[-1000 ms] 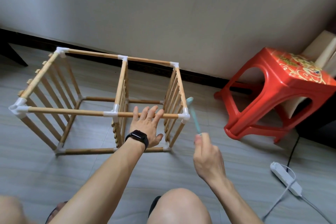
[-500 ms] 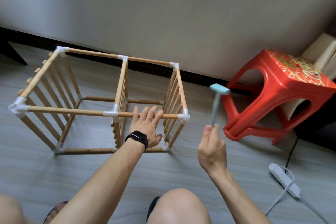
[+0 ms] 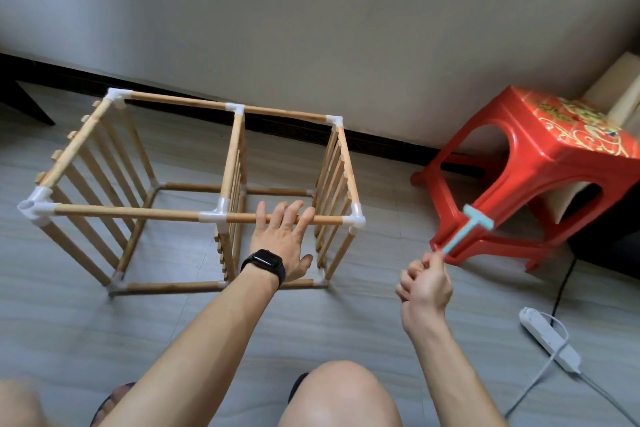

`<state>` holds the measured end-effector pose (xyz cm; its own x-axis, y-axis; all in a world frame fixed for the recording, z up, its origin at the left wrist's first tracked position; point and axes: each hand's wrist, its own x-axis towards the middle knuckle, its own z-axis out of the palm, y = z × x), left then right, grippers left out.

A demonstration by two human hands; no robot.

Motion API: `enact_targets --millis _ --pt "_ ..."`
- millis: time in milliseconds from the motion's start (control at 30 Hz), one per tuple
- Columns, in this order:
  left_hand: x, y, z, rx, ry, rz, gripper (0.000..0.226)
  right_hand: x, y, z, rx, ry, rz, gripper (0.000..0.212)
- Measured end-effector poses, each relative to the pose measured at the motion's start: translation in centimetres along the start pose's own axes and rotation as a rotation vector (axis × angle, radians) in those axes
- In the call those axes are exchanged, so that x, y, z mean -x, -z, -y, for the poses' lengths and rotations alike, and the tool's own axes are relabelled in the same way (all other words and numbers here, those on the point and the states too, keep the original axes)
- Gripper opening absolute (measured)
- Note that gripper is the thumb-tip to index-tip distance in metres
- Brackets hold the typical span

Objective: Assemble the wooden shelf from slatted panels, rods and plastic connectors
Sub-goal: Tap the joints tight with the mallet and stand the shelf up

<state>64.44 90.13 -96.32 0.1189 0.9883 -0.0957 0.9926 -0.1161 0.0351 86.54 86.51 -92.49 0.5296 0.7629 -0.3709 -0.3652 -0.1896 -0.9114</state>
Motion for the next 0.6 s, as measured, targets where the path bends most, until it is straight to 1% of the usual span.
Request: enact_targets --millis 33,67,100,133,167,200,267,300,367,400,467,500,533,600 --pt "0.0 -0.1 0.0 0.001 0.002 -0.006 0.09 -0.2 0.1 -0.1 -0.115 -0.157 -0.017 0.036" --pt "0.0 -0.1 -0.1 0.002 0.002 -0.005 0.09 -0.2 0.3 -0.5 -0.115 -0.282 0.028 0.036" --pt "0.0 0.0 0.0 0.005 0.002 -0.001 0.09 0.2 0.4 -1.0 -0.014 -0.365 0.13 0.037" --pt "0.0 0.0 0.0 0.009 0.002 -0.003 0.09 0.6 0.5 -1.7 0.138 -0.395 0.252 0.038" --pt "0.0 0.0 0.1 0.01 0.0 -0.011 0.09 1.0 0.6 -2.3 0.252 -0.385 0.334 0.039" --pt "0.0 0.1 0.1 0.011 -0.003 -0.013 0.09 1.1 0.6 -2.7 0.287 -0.363 0.331 0.039" --pt "0.0 0.2 0.1 0.016 -0.01 -0.009 0.089 0.9 1.1 -2.7 0.201 -0.296 0.221 0.036" --pt "0.0 0.1 0.0 0.021 -0.011 -0.014 0.089 0.6 1.4 -2.7 0.183 -0.301 0.238 0.035" --pt "0.0 0.1 0.1 0.028 -0.012 -0.022 0.089 0.6 1.8 -3.1 0.275 -0.366 0.37 0.036" --pt "0.0 0.1 0.2 0.03 -0.017 -0.038 0.088 0.6 2.0 -3.7 0.331 -0.354 0.399 0.037" --pt "0.1 -0.3 0.3 0.032 -0.027 -0.089 0.085 0.2 3.0 -5.3 0.427 -0.291 0.308 0.038" --pt "0.2 -0.5 0.4 0.03 -0.028 -0.115 0.084 0.0 3.5 -6.2 0.528 -0.24 0.266 0.037" --pt "0.2 -0.8 0.4 0.024 -0.03 -0.137 0.082 -0.1 4.0 -7.1 0.69 -0.185 0.252 0.038" --pt "0.2 -1.3 0.6 0.025 -0.041 -0.175 0.078 -0.2 5.4 -9.7 1.121 -0.092 0.308 0.044"
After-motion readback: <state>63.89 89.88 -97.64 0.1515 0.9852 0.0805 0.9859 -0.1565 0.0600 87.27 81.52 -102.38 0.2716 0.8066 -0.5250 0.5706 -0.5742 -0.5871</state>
